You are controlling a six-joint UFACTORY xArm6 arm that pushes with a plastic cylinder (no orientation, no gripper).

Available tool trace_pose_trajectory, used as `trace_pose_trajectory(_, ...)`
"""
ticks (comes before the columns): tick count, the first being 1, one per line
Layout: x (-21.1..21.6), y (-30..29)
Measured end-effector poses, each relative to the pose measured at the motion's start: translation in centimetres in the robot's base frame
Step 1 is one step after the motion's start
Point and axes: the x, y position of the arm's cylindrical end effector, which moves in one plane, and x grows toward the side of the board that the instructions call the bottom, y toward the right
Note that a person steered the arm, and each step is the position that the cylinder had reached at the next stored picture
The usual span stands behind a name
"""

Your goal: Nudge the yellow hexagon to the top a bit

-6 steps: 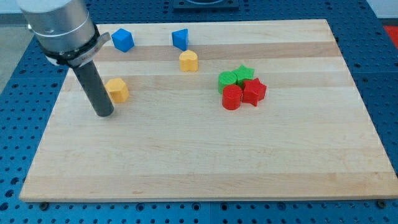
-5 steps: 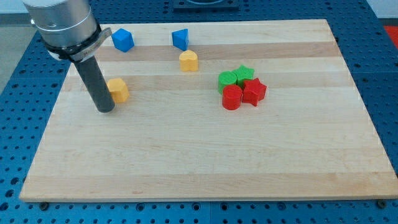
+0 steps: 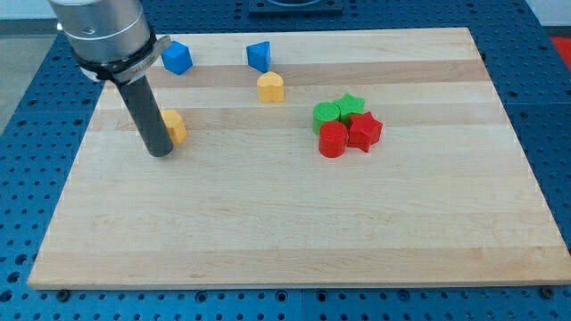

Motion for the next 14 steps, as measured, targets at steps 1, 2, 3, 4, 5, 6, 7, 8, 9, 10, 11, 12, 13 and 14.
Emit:
trace_pose_trajectory(1,-1.2,0.3)
trace_pose_trajectory(2,-2.3,0.3)
trace_pose_trajectory(3,-2.7,0.1)
trace_pose_trajectory(4,-2.7,-0.6)
trace_pose_trajectory(5,-2.7,-2.2)
trace_pose_trajectory(6,-2.6,-2.5)
trace_pose_trajectory(7,-2.3,-4.9)
trace_pose_trajectory(8,-3.3,-6.0)
trace_pose_trajectory(9,-6.7,-6.0)
trace_pose_trajectory(10,-9.0,-6.0)
trace_pose_trajectory(11,-11.2,-6.2)
trace_pose_trajectory(12,-13.8,-6.2)
trace_pose_trajectory(13,-16.4,-6.2)
trace_pose_trajectory(14,-19.3,-6.2)
